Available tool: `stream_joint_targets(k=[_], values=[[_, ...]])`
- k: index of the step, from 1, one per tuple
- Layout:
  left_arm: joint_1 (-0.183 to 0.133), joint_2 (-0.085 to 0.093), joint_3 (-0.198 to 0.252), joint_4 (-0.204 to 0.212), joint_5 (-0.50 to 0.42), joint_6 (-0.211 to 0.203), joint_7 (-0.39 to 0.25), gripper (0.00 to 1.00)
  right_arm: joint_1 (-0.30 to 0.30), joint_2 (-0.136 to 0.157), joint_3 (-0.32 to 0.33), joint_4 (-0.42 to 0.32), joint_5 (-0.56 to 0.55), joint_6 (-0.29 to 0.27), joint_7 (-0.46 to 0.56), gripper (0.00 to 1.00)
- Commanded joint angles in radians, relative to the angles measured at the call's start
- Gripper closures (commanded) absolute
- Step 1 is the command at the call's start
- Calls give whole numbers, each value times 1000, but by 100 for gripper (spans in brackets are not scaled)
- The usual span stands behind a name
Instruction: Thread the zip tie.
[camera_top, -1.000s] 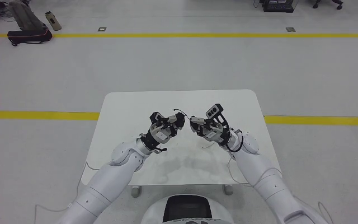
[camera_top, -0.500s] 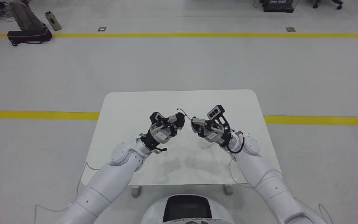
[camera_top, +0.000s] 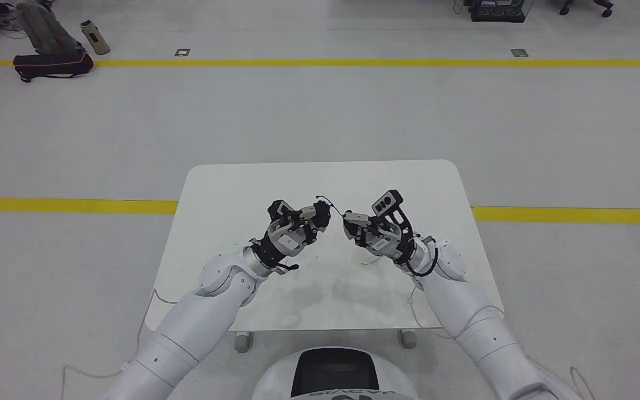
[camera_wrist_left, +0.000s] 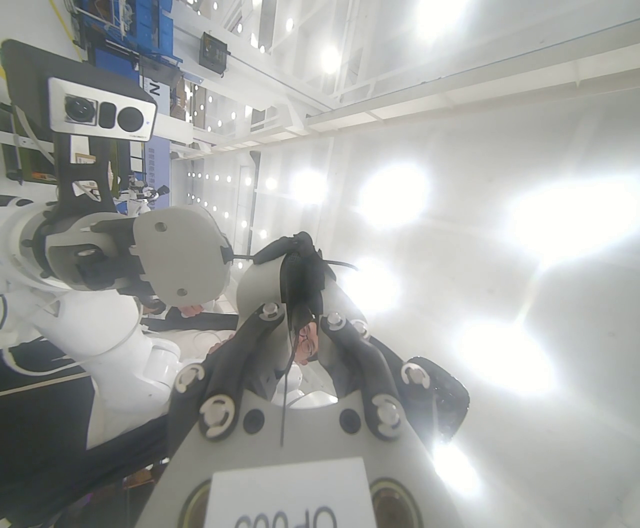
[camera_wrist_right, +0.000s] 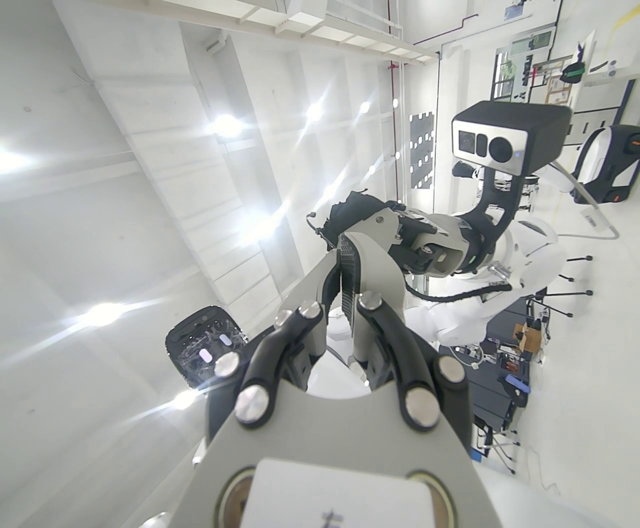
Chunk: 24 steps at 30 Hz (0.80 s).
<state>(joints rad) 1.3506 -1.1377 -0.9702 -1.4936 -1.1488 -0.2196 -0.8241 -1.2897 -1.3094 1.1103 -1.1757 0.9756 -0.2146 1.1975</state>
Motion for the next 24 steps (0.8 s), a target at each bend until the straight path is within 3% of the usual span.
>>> stream_joint_targets(k=[1,24], values=[[0,0,0,0,0,0,0,100,-2,0,1,-1,-1,1,0,100],[0,0,0,0,0,0,0,100,-37,5,22,-19,-25,-3,-14,100]])
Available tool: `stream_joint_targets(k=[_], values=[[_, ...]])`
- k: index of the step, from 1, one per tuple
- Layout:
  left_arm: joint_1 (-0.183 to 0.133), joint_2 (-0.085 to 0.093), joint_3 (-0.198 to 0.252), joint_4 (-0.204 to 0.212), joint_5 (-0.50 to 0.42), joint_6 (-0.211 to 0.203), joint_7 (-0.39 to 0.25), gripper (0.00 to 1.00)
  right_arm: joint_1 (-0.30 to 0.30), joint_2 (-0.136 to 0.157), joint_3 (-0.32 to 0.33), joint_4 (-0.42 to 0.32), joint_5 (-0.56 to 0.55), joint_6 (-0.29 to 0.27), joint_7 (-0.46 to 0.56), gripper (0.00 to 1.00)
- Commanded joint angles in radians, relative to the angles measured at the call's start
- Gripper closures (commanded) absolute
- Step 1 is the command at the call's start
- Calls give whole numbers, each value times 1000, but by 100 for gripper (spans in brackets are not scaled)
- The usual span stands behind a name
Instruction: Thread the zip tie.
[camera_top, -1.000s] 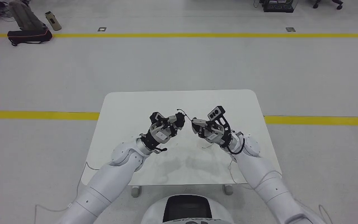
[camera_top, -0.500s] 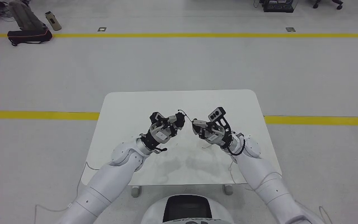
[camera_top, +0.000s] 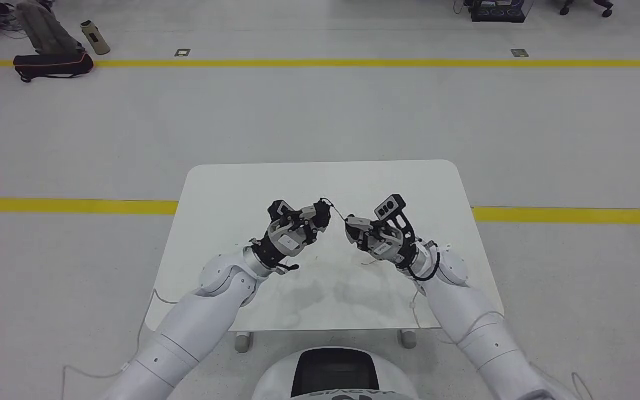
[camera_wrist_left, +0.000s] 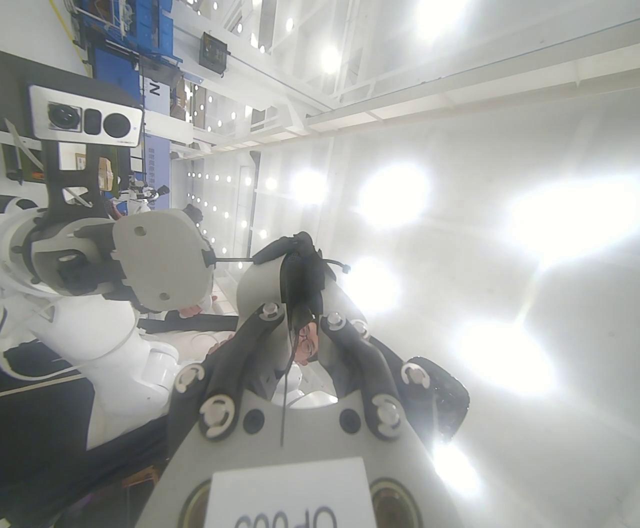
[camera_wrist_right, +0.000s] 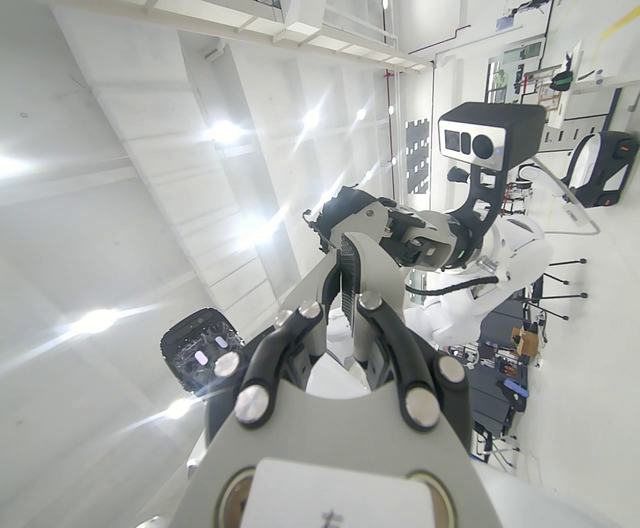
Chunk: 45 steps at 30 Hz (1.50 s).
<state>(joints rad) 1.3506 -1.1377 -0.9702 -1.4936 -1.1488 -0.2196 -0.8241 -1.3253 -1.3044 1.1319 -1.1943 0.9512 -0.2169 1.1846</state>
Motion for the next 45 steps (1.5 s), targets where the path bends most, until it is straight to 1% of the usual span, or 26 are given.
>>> stream_joint_targets(k=[1,20,34,45], values=[[0,0,0,0,0,0,0,100,-3,0,2,-1,-2,-1,-3,100],[0,0,0,0,0,0,0,100,-24,5,13,-8,-38,-6,-27,100],[0,0,0,0,0,0,0,100,-29,11,16,-10,-90,-6,-49,100],[0,0,0,0,0,0,0,100,-27,17,12,-14,-158,1,-71,100]])
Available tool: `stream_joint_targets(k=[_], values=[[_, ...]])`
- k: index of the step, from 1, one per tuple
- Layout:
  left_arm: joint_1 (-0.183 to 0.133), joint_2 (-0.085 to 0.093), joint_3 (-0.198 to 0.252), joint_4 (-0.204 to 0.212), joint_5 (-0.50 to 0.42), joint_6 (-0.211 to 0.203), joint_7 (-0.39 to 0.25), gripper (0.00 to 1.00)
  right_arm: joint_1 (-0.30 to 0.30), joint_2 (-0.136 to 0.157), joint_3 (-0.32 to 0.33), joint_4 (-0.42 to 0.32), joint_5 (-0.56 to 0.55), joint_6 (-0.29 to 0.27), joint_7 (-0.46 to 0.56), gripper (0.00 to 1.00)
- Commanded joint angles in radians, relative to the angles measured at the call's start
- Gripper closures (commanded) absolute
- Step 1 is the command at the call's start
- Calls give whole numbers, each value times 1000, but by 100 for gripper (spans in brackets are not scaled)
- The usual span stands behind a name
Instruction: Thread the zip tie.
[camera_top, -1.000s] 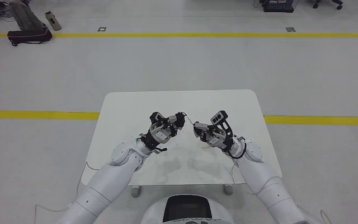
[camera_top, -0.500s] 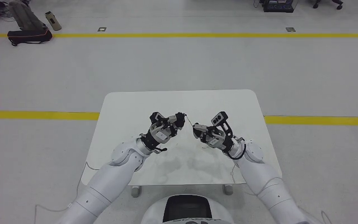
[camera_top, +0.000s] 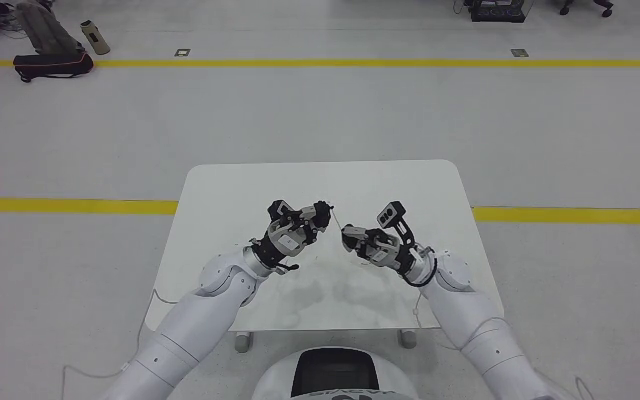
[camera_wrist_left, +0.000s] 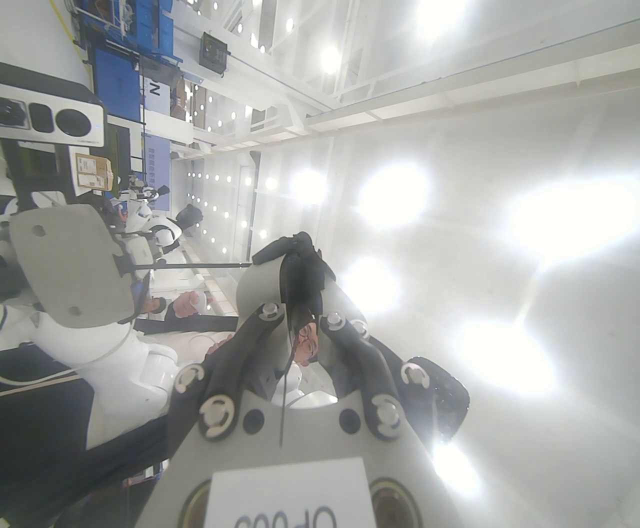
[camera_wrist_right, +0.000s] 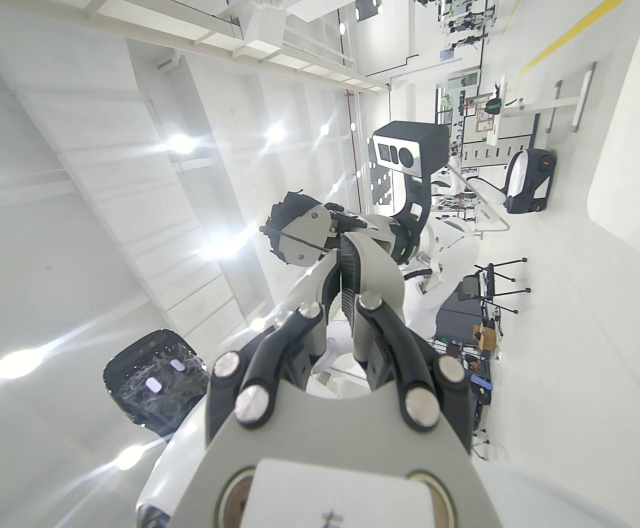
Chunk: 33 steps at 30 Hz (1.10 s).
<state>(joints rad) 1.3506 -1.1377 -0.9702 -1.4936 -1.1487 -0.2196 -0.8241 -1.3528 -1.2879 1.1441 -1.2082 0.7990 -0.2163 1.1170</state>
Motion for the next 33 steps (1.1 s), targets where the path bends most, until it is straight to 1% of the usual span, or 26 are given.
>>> stream_joint_targets(k=[1,14,21,22,23,24,25,33], values=[[0,0,0,0,0,0,0,100,1,1,0,0,-8,0,-5,100],[0,0,0,0,0,0,0,100,-7,5,-1,3,-29,-9,-23,100],[0,0,0,0,0,0,0,100,-22,15,22,7,-71,-9,-49,100],[0,0,0,0,0,0,0,100,-24,17,28,6,-75,-10,-54,89],[0,0,0,0,0,0,0,100,-27,19,34,4,-72,-11,-57,59],[0,0,0,0,0,0,0,100,-29,21,44,-1,-70,-20,-61,0],[0,0,0,0,0,0,0,100,-31,21,53,-7,-65,-35,-72,0],[0,0,1,-1,2,2,4,100,-31,21,53,-7,-65,-35,-72,0]])
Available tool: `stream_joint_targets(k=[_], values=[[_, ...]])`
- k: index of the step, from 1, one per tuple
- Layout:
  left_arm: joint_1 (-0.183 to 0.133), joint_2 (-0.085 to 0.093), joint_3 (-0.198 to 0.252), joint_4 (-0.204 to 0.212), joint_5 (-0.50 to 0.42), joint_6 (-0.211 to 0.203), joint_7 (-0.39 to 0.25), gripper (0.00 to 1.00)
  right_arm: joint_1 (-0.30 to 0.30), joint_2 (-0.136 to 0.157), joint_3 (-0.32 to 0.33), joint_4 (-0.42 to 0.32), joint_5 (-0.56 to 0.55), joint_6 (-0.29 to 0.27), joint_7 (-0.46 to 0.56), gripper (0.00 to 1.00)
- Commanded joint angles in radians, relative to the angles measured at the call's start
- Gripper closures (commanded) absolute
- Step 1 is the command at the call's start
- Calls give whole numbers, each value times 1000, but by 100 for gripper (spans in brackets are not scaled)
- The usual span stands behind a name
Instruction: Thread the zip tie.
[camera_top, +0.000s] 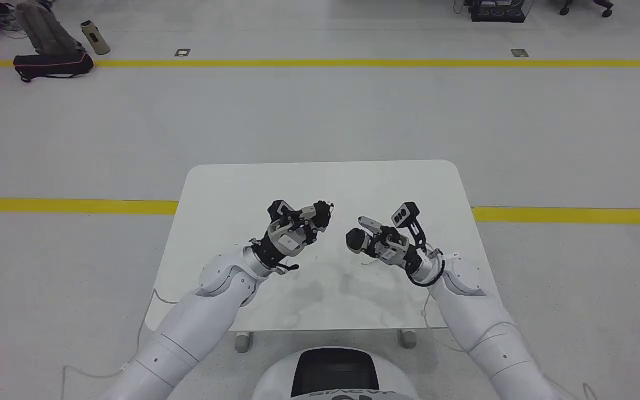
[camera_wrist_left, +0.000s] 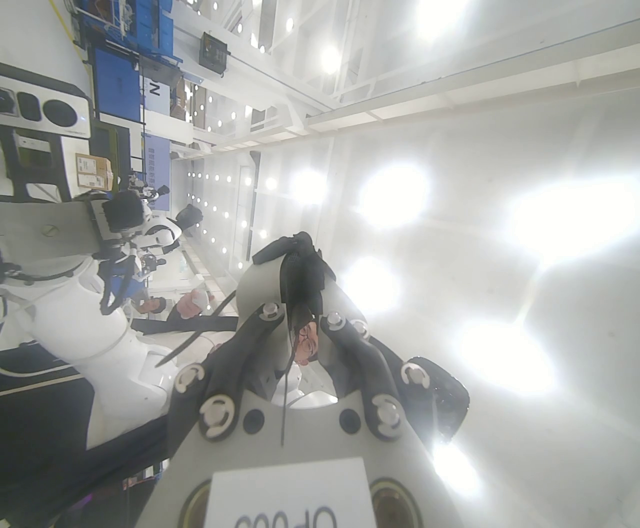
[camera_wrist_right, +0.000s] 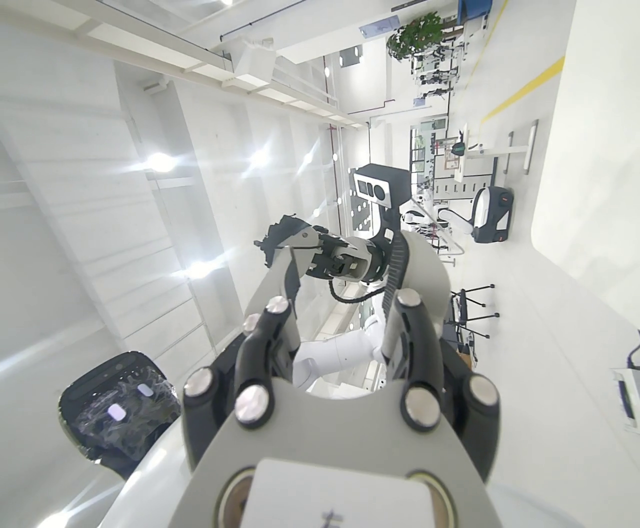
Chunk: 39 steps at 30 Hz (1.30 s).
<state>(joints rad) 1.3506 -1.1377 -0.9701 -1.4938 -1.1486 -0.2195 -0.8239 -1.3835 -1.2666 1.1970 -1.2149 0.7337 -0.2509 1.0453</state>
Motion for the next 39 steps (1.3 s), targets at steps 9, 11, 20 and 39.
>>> stream_joint_targets(k=[9,11,20,39], values=[[28,10,-37,-48,88,116,220,100,-46,24,92,-152,-270,-89,-119,0],[35,12,-44,-63,116,133,258,100,-68,27,123,-214,-352,-89,-141,0],[39,16,-55,-82,206,108,294,100,-87,27,138,-246,-382,-89,-160,0],[74,5,-111,-120,-96,193,273,100,-150,31,238,-400,-510,-89,-268,0]])
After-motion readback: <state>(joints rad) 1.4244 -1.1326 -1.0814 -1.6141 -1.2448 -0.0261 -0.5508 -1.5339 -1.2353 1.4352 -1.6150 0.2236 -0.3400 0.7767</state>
